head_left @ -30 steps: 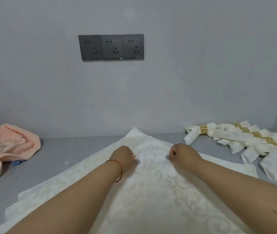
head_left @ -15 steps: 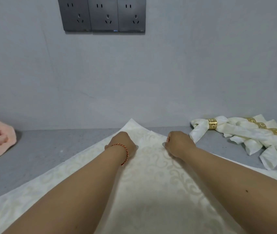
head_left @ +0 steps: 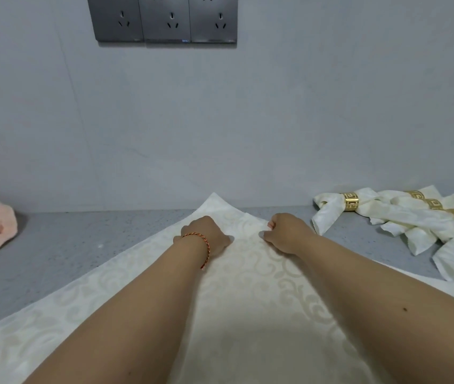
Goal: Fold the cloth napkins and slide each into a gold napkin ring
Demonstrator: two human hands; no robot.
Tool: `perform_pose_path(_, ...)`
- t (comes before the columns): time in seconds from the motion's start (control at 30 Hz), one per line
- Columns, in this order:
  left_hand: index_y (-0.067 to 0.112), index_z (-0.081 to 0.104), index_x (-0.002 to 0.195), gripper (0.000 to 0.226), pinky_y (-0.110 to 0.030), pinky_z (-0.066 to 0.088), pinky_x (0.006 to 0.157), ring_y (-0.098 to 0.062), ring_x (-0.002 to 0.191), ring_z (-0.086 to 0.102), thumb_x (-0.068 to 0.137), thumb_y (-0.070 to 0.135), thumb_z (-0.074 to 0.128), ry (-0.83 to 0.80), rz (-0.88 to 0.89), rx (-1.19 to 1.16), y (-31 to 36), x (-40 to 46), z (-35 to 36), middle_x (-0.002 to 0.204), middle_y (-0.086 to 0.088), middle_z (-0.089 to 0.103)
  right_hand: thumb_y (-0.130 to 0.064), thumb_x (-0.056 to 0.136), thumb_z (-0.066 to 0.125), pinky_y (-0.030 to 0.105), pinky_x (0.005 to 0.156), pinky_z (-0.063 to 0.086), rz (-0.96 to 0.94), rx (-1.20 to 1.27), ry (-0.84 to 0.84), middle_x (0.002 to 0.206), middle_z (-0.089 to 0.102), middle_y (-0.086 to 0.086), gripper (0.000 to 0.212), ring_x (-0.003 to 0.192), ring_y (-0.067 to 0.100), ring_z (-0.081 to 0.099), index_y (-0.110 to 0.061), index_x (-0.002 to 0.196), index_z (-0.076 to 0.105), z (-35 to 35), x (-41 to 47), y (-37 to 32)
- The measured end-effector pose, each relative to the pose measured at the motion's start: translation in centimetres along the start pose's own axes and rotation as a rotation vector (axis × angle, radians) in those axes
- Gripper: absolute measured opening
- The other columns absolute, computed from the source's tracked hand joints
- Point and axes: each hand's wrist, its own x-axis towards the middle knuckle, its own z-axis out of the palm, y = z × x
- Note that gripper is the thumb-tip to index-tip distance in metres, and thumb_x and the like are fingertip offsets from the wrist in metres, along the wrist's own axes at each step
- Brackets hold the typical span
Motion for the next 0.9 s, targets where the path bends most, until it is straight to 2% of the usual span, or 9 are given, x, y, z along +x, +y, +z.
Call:
perform_pose_path(0.07,0.028,0.056,0.106,0.034,-0.039,0.036,0.105,-0.023,0.121,0.046,0.084,0.053,0.06,0.019,0.03,-0.018,-0.3,-0.3,0.1,0.117,0.005,0.058,-0.034,0.089,0.06,0.028,0.07,0.039,-0.016,0.106,0.025,0.069,0.049,-0.011,0.028,0.072,0.016,0.051,-0.026,0.071,0.041,0.3,0.1,0.7)
perform_pose_path(0.2,0.03,0.052,0.079,0.02,-0.032,0.036,0.097,-0.015,0.104,0.058,0.083,0.046,0.064,0.135,0.137,-0.096,-0.8,-0.8,0.8,0.083,0.018,0.056,-0.015,0.088,0.063,0.021,0.055,0.044,-0.06,0.431,0.085,0.067,0.054,-0.01,0.019,0.05,0.007,0.052,-0.026,0.077,0.054,0.4,-0.9,1.6)
perform_pose_path(0.27,0.031,0.055,0.074,0.016,-0.034,0.043,0.094,-0.016,0.095,0.063,0.081,0.038,0.067,0.134,0.164,-0.207,-1.2,-0.7,1.1,0.076,0.017,0.058,0.001,0.085,0.059,0.017,0.049,0.043,-0.085,0.575,0.056,0.066,0.053,-0.009,0.026,0.051,0.009,0.051,-0.024,0.078,0.059,0.0,-1.5,1.5)
perform_pose_path(0.33,0.035,0.062,0.072,0.008,-0.036,0.054,0.078,-0.023,0.093,0.064,0.075,0.031,0.069,0.088,0.179,-0.345,-1.5,-0.5,1.1,0.072,0.014,0.06,0.011,0.08,0.051,0.022,0.052,0.043,-0.074,0.696,-0.004,0.066,0.059,-0.007,0.034,0.056,0.013,0.052,-0.02,0.08,0.065,-0.3,-1.8,1.5)
perform_pose_path(0.43,0.041,0.067,0.066,0.029,-0.042,0.054,0.064,-0.026,0.076,0.06,0.068,0.016,0.054,0.029,0.201,-0.51,-1.4,-0.9,0.5,0.067,0.009,0.06,0.011,0.076,0.045,0.026,0.057,0.045,-0.052,0.798,-0.081,0.079,0.067,0.005,0.039,0.065,0.021,0.057,-0.017,0.084,0.072,-0.9,-2.0,1.4)
perform_pose_path(0.53,0.027,0.072,0.067,0.03,-0.04,0.049,0.072,-0.028,0.081,0.058,0.063,0.017,0.043,-0.056,0.191,-0.585,-0.7,-1.2,-0.2,0.081,0.002,0.067,0.007,0.081,0.04,0.014,0.044,0.042,-0.02,0.779,-0.136,0.063,0.065,-0.004,0.042,0.045,0.005,0.055,-0.019,0.072,0.072,-1.5,-1.8,1.4)
perform_pose_path(0.6,0.025,0.071,0.063,0.027,-0.041,0.049,0.086,-0.024,0.086,0.059,0.062,0.029,0.044,-0.057,0.209,-0.604,-0.4,-1.5,-0.3,0.084,0.007,0.069,0.002,0.085,0.042,0.011,0.044,0.043,-0.022,0.717,-0.152,0.056,0.062,-0.012,0.046,0.047,0.004,0.055,-0.022,0.062,0.074,-1.8,-1.7,1.3)
perform_pose_path(0.77,0.024,0.055,0.065,0.028,-0.031,0.043,0.07,-0.012,0.061,0.048,0.078,0.042,0.072,0.018,0.296,-0.419,-0.7,-1.1,1.0,0.063,0.012,0.053,-0.01,0.087,0.049,0.014,0.057,0.046,-0.103,0.621,-0.099,0.087,0.07,-0.001,0.038,0.071,0.014,0.055,-0.022,0.06,0.074,-1.2,-2.4,0.9)
perform_pose_path(0.9,0.034,0.054,0.087,0.022,-0.033,0.038,0.095,-0.008,0.083,0.048,0.078,0.04,0.073,0.063,0.383,-0.133,-0.5,-1.2,1.0,0.083,0.016,0.05,-0.02,0.071,0.062,0.026,0.061,0.045,-0.089,0.612,-0.056,0.09,0.07,0.006,0.015,0.066,0.017,0.056,-0.016,0.067,0.076,-0.7,-2.6,0.6)
